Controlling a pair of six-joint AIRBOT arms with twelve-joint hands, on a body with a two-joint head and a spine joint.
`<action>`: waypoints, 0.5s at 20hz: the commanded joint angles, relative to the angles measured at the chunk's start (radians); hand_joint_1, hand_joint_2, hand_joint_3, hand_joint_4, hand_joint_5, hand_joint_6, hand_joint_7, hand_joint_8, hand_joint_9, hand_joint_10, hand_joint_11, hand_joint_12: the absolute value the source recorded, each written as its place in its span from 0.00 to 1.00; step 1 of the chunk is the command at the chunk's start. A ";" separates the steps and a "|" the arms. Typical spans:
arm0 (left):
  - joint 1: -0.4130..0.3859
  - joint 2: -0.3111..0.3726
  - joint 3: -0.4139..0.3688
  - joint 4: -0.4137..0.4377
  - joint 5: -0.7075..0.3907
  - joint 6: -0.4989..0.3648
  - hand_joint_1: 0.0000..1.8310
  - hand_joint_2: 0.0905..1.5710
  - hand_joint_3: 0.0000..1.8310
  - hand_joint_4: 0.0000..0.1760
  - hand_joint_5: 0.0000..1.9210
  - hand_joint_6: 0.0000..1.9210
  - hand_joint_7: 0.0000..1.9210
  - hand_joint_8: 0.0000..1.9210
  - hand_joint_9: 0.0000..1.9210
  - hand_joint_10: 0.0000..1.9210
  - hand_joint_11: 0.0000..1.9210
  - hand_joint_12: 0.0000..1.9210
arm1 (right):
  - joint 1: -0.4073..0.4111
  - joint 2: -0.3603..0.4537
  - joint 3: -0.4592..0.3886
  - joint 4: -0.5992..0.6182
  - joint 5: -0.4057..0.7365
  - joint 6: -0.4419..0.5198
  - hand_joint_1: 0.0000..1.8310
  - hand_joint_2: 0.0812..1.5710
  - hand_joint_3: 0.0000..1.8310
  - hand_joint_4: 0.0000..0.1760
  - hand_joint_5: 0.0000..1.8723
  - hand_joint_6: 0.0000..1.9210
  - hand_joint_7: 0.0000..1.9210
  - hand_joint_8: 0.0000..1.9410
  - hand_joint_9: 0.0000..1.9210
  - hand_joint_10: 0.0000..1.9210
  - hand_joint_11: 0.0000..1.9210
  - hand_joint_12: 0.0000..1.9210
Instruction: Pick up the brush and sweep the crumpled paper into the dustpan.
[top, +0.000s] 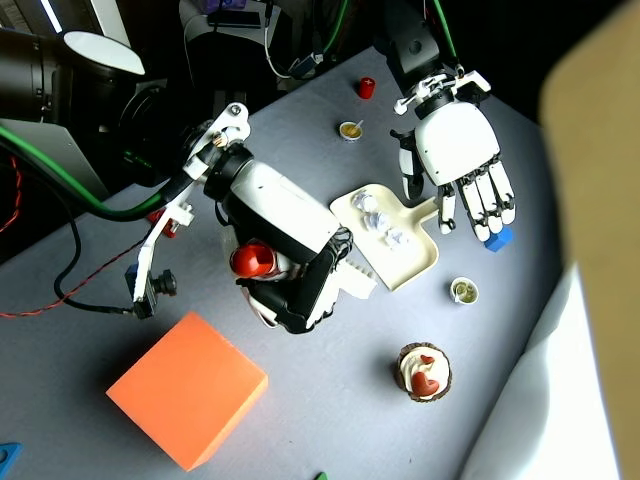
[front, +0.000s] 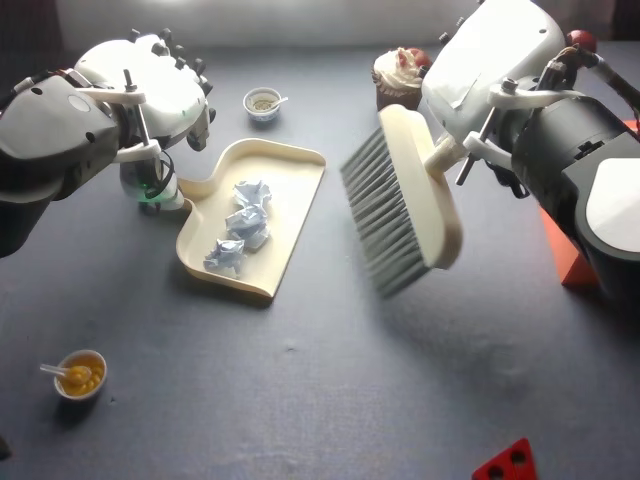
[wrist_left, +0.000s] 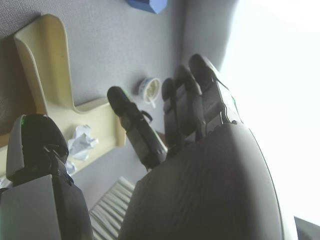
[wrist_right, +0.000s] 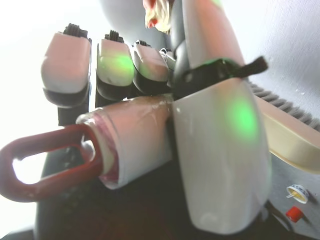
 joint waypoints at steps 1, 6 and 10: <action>-0.013 0.014 -0.001 0.035 -0.069 0.007 0.52 0.62 0.00 0.55 0.43 0.00 0.13 0.00 0.11 0.00 0.00 0.29 | 0.008 0.012 -0.002 -0.105 -0.055 -0.011 0.56 0.49 0.00 0.00 0.40 0.93 0.41 1.00 0.45 1.00 0.39 1.00; -0.043 0.019 0.003 0.042 -0.072 0.008 0.51 0.63 0.00 0.51 0.43 0.00 0.13 0.00 0.10 0.00 0.00 0.29 | -0.032 0.015 -0.046 -0.113 -0.069 -0.058 0.47 0.49 0.00 0.00 0.31 0.22 0.18 0.53 0.11 0.70 0.00 0.90; -0.092 0.030 0.006 0.050 -0.056 0.009 0.51 0.63 0.00 0.48 0.43 0.00 0.14 0.00 0.12 0.00 0.00 0.32 | -0.040 0.025 -0.069 -0.109 -0.079 -0.058 0.46 0.44 0.00 0.02 0.21 0.00 0.23 0.02 0.16 0.13 0.00 0.51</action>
